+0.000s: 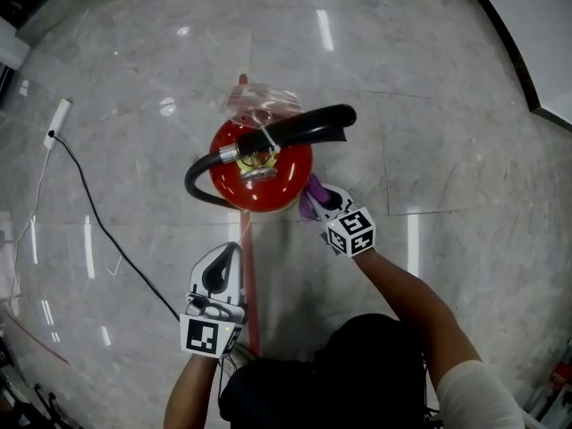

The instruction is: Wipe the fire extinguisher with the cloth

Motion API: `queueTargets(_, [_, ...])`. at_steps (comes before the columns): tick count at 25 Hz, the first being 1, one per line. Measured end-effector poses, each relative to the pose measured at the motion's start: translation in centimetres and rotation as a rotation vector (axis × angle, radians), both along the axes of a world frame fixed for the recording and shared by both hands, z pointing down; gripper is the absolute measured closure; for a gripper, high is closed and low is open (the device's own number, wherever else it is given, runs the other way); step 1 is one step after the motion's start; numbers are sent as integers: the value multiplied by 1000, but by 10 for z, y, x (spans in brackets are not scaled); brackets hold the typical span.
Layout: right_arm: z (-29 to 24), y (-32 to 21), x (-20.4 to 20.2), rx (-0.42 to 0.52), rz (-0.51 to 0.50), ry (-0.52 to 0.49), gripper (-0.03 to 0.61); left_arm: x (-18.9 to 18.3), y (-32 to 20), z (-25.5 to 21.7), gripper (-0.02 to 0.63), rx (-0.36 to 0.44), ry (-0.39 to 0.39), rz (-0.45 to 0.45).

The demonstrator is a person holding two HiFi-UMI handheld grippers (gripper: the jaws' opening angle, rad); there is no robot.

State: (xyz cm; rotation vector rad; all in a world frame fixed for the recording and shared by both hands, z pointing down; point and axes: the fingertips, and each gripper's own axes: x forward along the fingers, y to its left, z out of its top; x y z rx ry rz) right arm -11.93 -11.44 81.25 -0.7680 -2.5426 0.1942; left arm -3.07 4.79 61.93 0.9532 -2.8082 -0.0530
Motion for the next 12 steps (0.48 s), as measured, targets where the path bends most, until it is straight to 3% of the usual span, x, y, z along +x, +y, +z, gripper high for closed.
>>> queueTargets(12, [-29,12,-2,-153,-25,-14,522,13,-6,2,610,-12,-7,28])
